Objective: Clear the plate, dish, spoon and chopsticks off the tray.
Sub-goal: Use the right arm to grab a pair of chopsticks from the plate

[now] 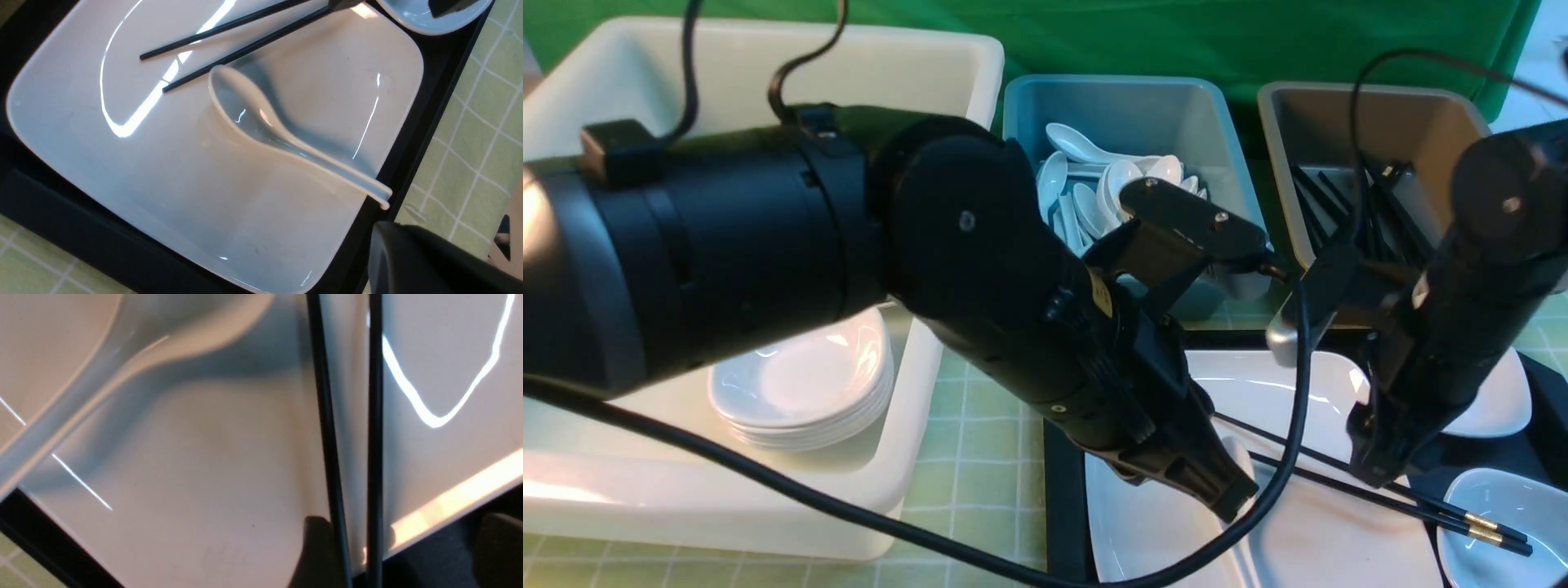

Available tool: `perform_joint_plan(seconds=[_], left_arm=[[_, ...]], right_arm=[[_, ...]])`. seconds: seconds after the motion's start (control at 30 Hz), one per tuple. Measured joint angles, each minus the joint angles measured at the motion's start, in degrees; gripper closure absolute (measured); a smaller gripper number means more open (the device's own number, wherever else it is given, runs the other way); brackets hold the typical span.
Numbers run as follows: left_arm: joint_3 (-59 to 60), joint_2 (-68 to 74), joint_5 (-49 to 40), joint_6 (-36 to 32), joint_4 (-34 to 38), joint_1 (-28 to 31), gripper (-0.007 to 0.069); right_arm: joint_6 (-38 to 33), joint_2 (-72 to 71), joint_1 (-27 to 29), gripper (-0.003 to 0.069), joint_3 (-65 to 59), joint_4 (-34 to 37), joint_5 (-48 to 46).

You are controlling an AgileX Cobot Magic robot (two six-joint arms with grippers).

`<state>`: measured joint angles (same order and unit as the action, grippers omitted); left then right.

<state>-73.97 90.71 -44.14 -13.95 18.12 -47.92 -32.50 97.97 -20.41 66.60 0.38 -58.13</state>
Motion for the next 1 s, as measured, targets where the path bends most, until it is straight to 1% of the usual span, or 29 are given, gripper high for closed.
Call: perform_joint_plan(seconds=[0.13,0.23,0.3,0.4,0.47,0.5,0.57,0.6,0.67,0.7,0.8,1.0], left_arm=[[0.00,0.14,5.90,0.00,-0.35,0.00,0.0642],[0.00,0.19,12.31,0.00,-0.41,0.00,0.0642],[-0.02,0.19,14.49,0.00,-0.41,0.00,0.0642],[-0.02,0.19,15.42,0.00,-0.41,0.00,0.0642],[-0.02,0.19,16.18,0.00,-0.48,0.00,0.0642],[-0.02,0.19,16.55,0.00,-0.68,0.00,0.0642],[-0.02,0.19,17.14,0.00,-0.84,0.00,0.0642],[-0.02,0.19,17.27,0.00,-0.88,0.00,0.0642],[-0.02,0.19,17.47,0.00,-0.95,0.00,0.0642],[-0.02,0.19,17.47,0.00,-0.99,0.00,0.0642],[-0.02,0.19,17.47,0.00,-0.99,0.00,0.0642],[-0.02,0.19,17.51,0.00,-0.99,0.00,0.0642]], right_arm=[[0.00,2.65,-0.61,0.0187,0.00,-0.38,0.45],[0.00,4.57,-0.63,0.0187,0.00,-0.38,0.50],[0.00,5.65,-0.63,0.0187,0.00,-0.69,0.57],[0.00,6.66,-0.63,0.0194,0.00,-0.69,0.86],[0.00,6.99,-0.63,0.0228,0.00,-0.69,1.01],[0.00,6.98,-0.63,0.0265,0.00,-0.73,1.01],[0.00,6.98,-0.63,0.0370,0.04,-0.73,1.02],[0.00,6.98,-0.63,0.0407,0.04,-0.73,0.97],[0.00,6.98,-0.63,0.0527,0.04,-0.73,0.53],[0.09,6.98,-0.63,0.0566,0.04,-0.73,0.14],[0.45,6.98,-0.63,0.0559,0.04,-0.73,-0.47],[3.81,6.54,-0.63,0.0559,0.62,-0.73,-2.24]])
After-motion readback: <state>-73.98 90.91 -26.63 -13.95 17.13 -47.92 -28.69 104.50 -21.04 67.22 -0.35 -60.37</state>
